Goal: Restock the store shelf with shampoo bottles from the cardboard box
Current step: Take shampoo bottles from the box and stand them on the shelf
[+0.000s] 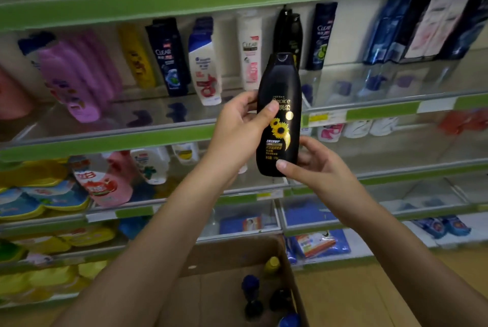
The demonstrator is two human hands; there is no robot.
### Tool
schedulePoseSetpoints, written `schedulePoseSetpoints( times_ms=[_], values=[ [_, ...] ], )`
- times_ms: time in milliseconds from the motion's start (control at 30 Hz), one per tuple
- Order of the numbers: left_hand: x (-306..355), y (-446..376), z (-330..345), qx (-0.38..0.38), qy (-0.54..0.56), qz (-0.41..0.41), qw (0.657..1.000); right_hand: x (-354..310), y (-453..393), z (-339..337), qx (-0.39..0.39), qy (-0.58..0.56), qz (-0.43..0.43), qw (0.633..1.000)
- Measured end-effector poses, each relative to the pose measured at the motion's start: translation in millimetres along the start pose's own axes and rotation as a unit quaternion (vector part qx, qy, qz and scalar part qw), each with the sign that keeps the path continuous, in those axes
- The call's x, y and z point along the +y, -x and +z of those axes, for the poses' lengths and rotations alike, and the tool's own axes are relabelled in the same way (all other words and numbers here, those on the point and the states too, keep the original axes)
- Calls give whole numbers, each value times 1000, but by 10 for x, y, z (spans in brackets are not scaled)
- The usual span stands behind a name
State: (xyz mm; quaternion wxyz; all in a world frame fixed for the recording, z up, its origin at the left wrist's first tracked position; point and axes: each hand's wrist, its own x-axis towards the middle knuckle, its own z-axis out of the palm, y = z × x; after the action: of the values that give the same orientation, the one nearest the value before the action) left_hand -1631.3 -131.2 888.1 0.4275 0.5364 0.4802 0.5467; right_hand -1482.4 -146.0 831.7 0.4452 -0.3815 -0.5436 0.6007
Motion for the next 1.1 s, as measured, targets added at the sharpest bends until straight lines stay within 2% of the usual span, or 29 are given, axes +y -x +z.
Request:
schedulePoseSetpoints(
  times_ms=[167, 400, 633, 800, 933, 1100],
  values=[
    [-50, -449, 443, 20, -46, 43, 998, -81, -450, -508, 14, 60, -21, 998],
    [-123, -1097, 706, 45, -93, 63, 993, -130, -1205, -998, 16, 168, -54, 984],
    [-310, -1618, 789, 76, -120, 59, 988, -92, -1826, -1214, 14, 280, -80, 957],
    [-538, -1899, 849, 73, -175, 57, 980, -86, -2141, -1304, 23, 372, -54, 926],
    [-609, -2076, 885, 77, -177, 55, 980, -116, -2281, -1357, 29, 412, -53, 909],
    [-663, -2211, 890, 84, -183, 56, 978, -50, -2426, -1380, 42, 412, -51, 909]
  ],
)
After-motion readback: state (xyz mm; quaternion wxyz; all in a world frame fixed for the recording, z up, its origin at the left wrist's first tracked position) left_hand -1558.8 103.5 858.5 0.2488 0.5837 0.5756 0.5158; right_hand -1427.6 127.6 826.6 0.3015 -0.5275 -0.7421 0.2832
